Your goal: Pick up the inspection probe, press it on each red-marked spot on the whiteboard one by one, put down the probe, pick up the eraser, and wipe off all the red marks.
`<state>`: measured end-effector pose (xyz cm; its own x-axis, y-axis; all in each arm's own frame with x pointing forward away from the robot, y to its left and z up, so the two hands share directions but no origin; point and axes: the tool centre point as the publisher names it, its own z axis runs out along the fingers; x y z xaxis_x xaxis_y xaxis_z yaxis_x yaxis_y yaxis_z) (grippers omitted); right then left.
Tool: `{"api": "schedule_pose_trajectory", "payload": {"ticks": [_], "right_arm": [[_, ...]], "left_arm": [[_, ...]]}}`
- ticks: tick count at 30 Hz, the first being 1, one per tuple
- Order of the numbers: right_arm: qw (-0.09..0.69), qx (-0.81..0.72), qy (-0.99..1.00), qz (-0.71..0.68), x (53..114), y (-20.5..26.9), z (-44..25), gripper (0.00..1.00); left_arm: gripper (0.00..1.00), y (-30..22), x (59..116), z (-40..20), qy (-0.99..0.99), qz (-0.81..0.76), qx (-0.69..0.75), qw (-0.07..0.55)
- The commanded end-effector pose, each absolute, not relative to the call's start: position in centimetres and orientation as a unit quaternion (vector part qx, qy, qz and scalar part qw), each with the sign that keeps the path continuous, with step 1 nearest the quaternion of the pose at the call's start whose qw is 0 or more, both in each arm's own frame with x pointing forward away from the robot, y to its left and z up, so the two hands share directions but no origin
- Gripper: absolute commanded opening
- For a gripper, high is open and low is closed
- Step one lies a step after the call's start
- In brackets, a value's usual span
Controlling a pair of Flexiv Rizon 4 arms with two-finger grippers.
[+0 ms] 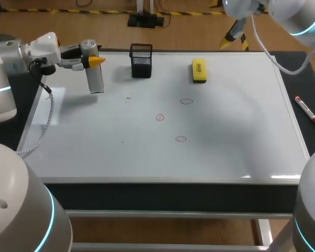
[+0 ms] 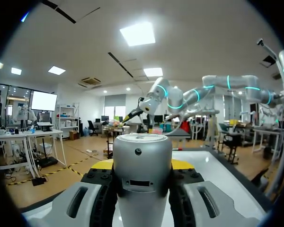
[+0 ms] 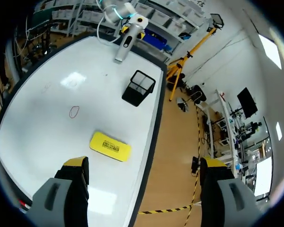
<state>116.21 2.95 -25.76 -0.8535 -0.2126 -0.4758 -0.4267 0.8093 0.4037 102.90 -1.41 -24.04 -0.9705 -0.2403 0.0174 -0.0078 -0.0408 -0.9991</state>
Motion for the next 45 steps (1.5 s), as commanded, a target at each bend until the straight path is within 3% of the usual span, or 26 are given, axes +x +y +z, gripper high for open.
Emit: {"api": "schedule_pose_trajectory", "payload": {"ticks": [1,9,18,30,45], "right_arm": [[0.074,-0.359,0.930,0.036,116.2,3.2,-25.1,1.00],[0.074,-0.359,0.930,0.036,116.2,3.2,-25.1,1.00],[0.073,-0.554,0.828,0.054,114.9,6.4,-27.2,1.00],[0.063,-0.680,0.726,0.084,112.7,6.8,-30.1,1.00],[0.040,-0.701,0.709,0.073,113.3,6.6,-31.3,1.00]], "left_arm": [[0.00,-1.5,102.8,-24.0,0.688,-0.716,-0.090,0.083],[0.00,-1.5,102.8,-24.0,0.688,-0.716,-0.090,0.083],[0.00,-1.5,102.8,-24.0,0.688,-0.716,-0.090,0.083],[0.00,-1.5,102.8,-24.0,0.688,-0.716,-0.090,0.083],[0.00,-1.5,102.8,-24.0,0.688,-0.716,-0.090,0.083]]}}
